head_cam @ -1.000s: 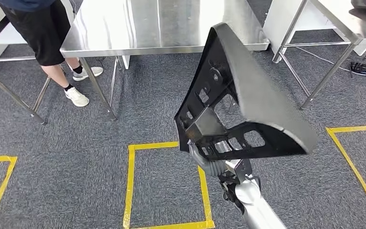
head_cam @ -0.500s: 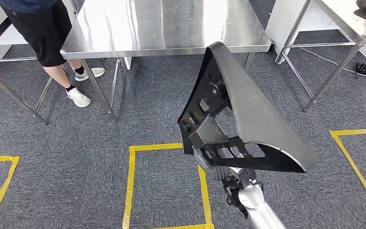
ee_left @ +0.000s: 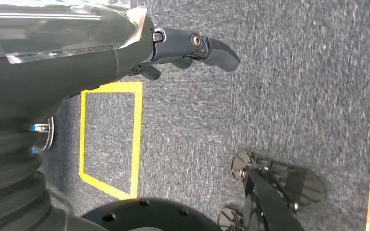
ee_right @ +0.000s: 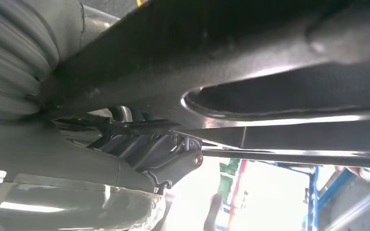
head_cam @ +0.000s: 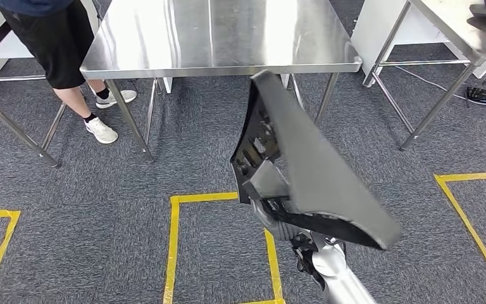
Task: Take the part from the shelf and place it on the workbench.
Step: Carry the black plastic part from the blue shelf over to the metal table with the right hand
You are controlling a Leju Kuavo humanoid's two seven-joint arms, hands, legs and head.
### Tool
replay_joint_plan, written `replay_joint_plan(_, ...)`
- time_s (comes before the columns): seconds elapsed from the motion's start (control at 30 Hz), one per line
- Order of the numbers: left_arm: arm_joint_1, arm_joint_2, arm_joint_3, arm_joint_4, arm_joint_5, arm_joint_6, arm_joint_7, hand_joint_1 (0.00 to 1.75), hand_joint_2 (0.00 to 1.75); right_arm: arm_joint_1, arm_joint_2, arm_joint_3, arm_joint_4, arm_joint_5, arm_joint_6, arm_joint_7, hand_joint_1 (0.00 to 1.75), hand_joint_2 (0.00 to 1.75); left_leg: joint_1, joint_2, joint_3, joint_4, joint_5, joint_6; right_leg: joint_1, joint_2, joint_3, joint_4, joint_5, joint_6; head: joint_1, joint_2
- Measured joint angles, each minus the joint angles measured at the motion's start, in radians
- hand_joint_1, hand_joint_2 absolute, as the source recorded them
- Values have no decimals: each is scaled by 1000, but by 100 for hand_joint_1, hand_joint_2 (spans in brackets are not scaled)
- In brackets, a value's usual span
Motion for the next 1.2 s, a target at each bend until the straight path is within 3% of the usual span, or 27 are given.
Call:
replay_joint_plan(0.07,0,-1,-1,0,-1,1,-2,0,175,1,-1,-1,-2,3,0,-1,175,175,2,-6,6,-7,4,12,2,0,-38,77,-37,-3,4,0)
replay_joint_plan(0.13,0,-1,-2,0,-4,2,-3,0,175,6,-2,-2,-3,6,0,-2,175,175,0,-15,6,-7,4,17,3,1,-108,217,-89,-11,7,0)
replay_joint_plan(0.17,0,-1,-3,0,-5,2,-3,0,175,10,-4,-2,-3,7,0,-3,175,175,0,-22,6,-7,3,18,3,1,-136,270,-103,-10,8,0)
replay_joint_plan(0.2,0,-1,-3,0,-6,2,-3,0,175,14,-5,-2,-3,9,0,-3,175,175,-1,-30,6,-7,3,18,3,1,-147,286,-101,-6,8,0)
replay_joint_plan(0.23,0,-1,-3,0,-6,2,-3,0,175,17,-6,-3,-3,10,-1,-4,175,175,-1,-39,8,-6,3,18,3,3,-136,258,-83,1,8,0)
replay_joint_plan(0.3,0,-1,-3,0,-6,2,-2,0,175,19,-6,-5,-3,13,-1,-5,175,175,-1,-59,10,-6,2,16,2,28,-68,113,-24,11,9,0)
replay_joint_plan(0.37,-1,-2,-3,0,-6,3,-2,0,175,19,-6,-9,-4,17,-1,-6,175,175,-4,-75,10,-5,1,9,4,54,-13,5,12,6,9,0)
replay_joint_plan(0.4,0,-2,-4,0,-6,3,-2,0,175,20,-6,-12,-4,19,-1,-6,175,175,-5,-81,9,-5,0,5,6,59,-4,-12,16,-1,8,0)
replay_joint_plan(0.57,2,-2,-4,0,-8,3,0,0,175,19,-2,-19,-8,24,-1,-8,175,175,-4,-81,11,-8,0,17,7,53,-1,-15,21,-9,8,0)
replay_joint_plan(0.77,2,-1,-5,0,-8,-2,-6,0,175,20,0,-20,-10,24,-1,-9,175,175,-4,-77,16,-17,2,3,9,55,-1,-14,20,-13,8,0)
replay_joint_plan(0.97,2,-1,-5,0,-3,-9,-16,0,175,27,-1,-23,-12,25,-1,-9,175,175,-5,-77,16,-17,2,-4,9,54,-1,-14,20,-13,8,0)
replay_joint_plan(1.07,2,0,-5,0,-1,-13,-17,0,175,30,-1,-25,-13,25,-1,-10,175,175,-10,-75,15,-15,-3,9,1,56,1,-22,21,-8,7,0)
replay_joint_plan(1.13,2,0,-5,0,0,-13,-19,0,175,31,-1,-26,-17,27,-1,-11,175,175,-5,-71,28,-34,3,20,3,50,-2,-17,18,-5,8,0)
replay_joint_plan(1.2,2,-1,-5,0,1,-14,-19,0,175,31,-2,-27,-20,28,-1,-12,175,175,1,-63,45,-54,9,26,6,31,-36,51,-12,-7,9,0)
